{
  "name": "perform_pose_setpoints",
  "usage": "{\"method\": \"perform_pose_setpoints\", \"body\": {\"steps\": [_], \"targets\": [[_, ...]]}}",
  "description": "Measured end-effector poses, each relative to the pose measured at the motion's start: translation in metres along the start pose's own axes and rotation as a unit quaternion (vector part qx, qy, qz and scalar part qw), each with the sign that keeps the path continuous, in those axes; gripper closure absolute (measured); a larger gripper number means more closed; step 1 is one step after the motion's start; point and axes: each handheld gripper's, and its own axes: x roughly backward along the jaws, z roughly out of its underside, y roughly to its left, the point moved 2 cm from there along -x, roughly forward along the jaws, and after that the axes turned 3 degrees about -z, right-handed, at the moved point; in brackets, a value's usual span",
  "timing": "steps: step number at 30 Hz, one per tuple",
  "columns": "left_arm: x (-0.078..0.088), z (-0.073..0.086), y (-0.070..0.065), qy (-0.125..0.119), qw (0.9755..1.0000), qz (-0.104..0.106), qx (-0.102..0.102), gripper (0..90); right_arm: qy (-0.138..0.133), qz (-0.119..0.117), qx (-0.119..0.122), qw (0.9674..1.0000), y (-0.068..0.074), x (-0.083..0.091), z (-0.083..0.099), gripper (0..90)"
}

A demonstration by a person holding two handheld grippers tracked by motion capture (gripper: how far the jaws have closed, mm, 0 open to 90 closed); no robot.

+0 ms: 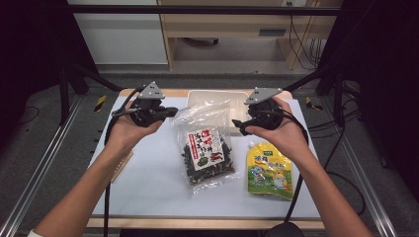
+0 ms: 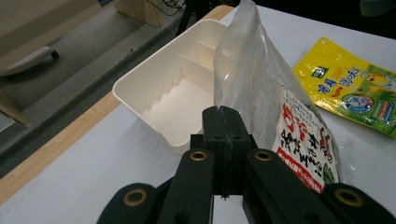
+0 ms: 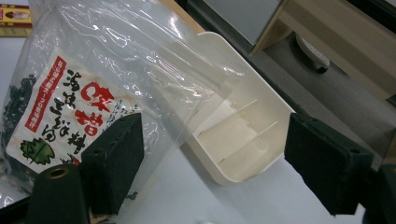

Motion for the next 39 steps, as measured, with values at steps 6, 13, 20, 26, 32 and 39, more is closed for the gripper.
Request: {"method": "perform_pose_setpoints", "body": {"steps": [6, 13, 20, 26, 32, 39], "targets": [[0.002, -0.010, -0.007, -0.007, 0.9999, 0.006, -0.011, 90.0, 0.000, 0.000, 0.022, 0.9998, -0.001, 0.009, -0.012, 25.9], [0.006, -0.019, -0.015, -0.012, 0.9997, 0.011, -0.020, 90.0, 0.015, -0.018, 0.051, 0.9984, -0.001, 0.012, -0.021, 24.0], [0.009, -0.030, -0.025, -0.020, 0.9992, 0.018, -0.031, 90.0, 0.020, -0.038, 0.073, 0.9964, 0.003, 0.008, -0.030, 21.8], [0.013, -0.037, -0.033, -0.024, 0.9987, 0.024, -0.039, 89.9, 0.040, -0.050, 0.094, 0.9935, 0.004, 0.002, -0.035, 20.8], [0.017, -0.043, -0.041, -0.028, 0.9978, 0.030, -0.052, 89.9, 0.053, -0.071, 0.104, 0.9906, -0.002, -0.006, -0.037, 20.0], [0.020, -0.047, -0.049, -0.034, 0.9969, 0.037, -0.060, 89.9, 0.071, -0.098, 0.110, 0.9865, -0.002, -0.015, -0.037, 21.1]]}}
